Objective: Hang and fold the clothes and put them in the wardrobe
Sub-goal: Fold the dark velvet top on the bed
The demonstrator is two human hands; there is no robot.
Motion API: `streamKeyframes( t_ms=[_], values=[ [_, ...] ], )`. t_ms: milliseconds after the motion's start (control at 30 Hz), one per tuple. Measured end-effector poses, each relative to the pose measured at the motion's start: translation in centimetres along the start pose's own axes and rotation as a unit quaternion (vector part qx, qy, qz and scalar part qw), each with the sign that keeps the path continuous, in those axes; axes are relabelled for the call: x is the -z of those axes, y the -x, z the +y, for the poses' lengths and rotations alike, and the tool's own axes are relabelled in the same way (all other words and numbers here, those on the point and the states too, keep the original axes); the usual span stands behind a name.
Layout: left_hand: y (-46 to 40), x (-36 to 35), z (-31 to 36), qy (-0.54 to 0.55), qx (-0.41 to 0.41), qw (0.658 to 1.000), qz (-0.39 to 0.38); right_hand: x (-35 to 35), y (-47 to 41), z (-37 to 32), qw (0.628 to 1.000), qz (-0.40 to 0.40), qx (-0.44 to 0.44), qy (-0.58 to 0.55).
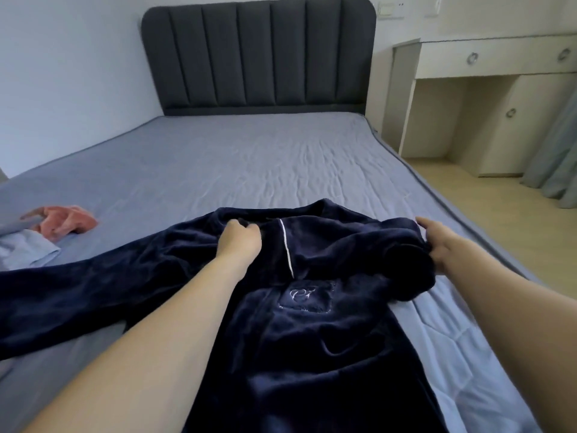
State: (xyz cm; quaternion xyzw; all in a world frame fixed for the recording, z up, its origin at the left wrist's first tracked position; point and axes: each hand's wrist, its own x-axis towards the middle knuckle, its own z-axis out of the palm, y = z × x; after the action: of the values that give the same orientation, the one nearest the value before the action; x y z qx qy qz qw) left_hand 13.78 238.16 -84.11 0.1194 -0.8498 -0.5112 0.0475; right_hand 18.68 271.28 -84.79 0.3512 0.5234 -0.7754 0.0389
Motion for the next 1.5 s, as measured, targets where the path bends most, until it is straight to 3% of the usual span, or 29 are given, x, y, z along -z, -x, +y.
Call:
streamKeyframes(
  t_ms=[67, 167, 233, 267, 333, 367, 467, 567, 633, 700, 733, 767, 833, 867, 933, 967, 1033, 1100, 1200, 1233, 1300, 1367, 1433, 1500],
  values=[
    [-0.4, 2.3, 0.6, 0.003, -0.055, 0.994, 0.098, 0.5, -0.6, 0.2, 1.0, 0.014, 0.008, -0.025],
    [-1.5, 7.2, -1.6, -0.242, -0.116, 0.947, 0.174, -0.3, -1.4, 0.6, 0.995, -0.022, 0.089, -0.026],
    [-1.8, 9.3, -4.0, -0.401, -0.03, 0.906, 0.13, -2.1, -1.3, 0.7, 0.986, -0.047, 0.157, 0.013],
    [-1.8, 9.8, -5.1, -0.421, 0.033, 0.902, 0.091, -3.1, -1.3, 0.8, 0.979, -0.056, 0.188, 0.051],
    [-1.5, 9.6, -6.3, -0.381, 0.122, 0.916, 0.033, -4.7, -1.4, 1.0, 0.962, -0.088, 0.204, 0.16],
    [-1.5, 9.1, -6.7, -0.356, 0.128, 0.925, 0.03, -5.4, -1.6, 1.1, 0.957, -0.112, 0.177, 0.201],
    [-1.8, 7.8, -7.2, -0.345, 0.001, 0.931, 0.12, -6.8, -2.3, 0.5, 0.948, -0.119, 0.156, 0.25],
    [-2.8, 8.5, -7.1, -0.321, -0.169, 0.899, 0.247, -7.3, -3.0, -2.5, 0.944, -0.049, 0.272, 0.18],
    [-3.8, 8.8, -6.9, -0.335, -0.203, 0.876, 0.282, -7.1, -3.1, -4.4, 0.894, 0.016, 0.357, 0.269],
    [-4.7, 8.1, -6.6, -0.423, -0.182, 0.853, 0.245, -7.3, -3.2, -5.7, 0.755, 0.133, 0.418, 0.487],
    [-5.0, 7.7, -6.6, -0.478, -0.149, 0.842, 0.202, -7.7, -3.5, -5.7, 0.704, 0.169, 0.435, 0.535],
    [-5.2, 7.5, -6.4, -0.52, -0.104, 0.831, 0.166, -8.0, -3.6, -5.5, 0.697, 0.179, 0.442, 0.536],
    [-4.8, 7.3, -5.7, -0.57, -0.042, 0.809, 0.138, -8.2, -3.1, -3.9, 0.789, 0.147, 0.403, 0.44],
    [-4.4, 7.2, -5.3, -0.581, -0.053, 0.798, 0.154, -7.8, -2.6, -2.7, 0.845, 0.118, 0.364, 0.374],
    [-3.1, 5.7, -4.1, -0.55, -0.189, 0.791, 0.188, -5.7, -0.9, 0.6, 0.93, 0.027, 0.276, 0.243],
    [-2.0, 4.5, -3.4, -0.494, -0.294, 0.801, 0.168, -4.4, 0.0, 2.4, 0.949, -0.032, 0.237, 0.205],
    [0.7, 1.7, -2.0, -0.365, -0.424, 0.829, -0.003, -2.3, 1.4, 5.1, 0.957, -0.135, 0.172, 0.189],
    [2.7, -0.7, -1.5, -0.38, -0.412, 0.813, -0.157, -1.3, 2.1, 6.4, 0.961, -0.146, 0.133, 0.194],
    [2.7, -1.8, -2.0, -0.511, -0.349, 0.77, -0.156, -2.1, 3.2, 5.8, 0.952, -0.094, 0.139, 0.255],
    [2.4, -1.8, -2.1, -0.509, -0.354, 0.772, -0.138, -2.3, 3.5, 5.1, 0.941, -0.087, 0.153, 0.289],
    [2.2, -2.0, -2.4, -0.418, -0.385, 0.812, -0.131, -2.0, 3.7, 3.7, 0.916, -0.075, 0.195, 0.343],
    [2.3, -2.0, -3.1, -0.339, -0.365, 0.848, -0.181, -0.6, 4.2, 2.8, 0.884, -0.043, 0.238, 0.399],
    [2.4, -1.8, -3.9, -0.377, -0.302, 0.839, -0.25, 1.2, 4.6, 3.3, 0.87, -0.016, 0.216, 0.442],
    [2.6, -2.0, -4.5, -0.426, -0.285, 0.817, -0.264, 1.7, 5.2, 5.4, 0.893, -0.058, 0.125, 0.429]
  ],
)
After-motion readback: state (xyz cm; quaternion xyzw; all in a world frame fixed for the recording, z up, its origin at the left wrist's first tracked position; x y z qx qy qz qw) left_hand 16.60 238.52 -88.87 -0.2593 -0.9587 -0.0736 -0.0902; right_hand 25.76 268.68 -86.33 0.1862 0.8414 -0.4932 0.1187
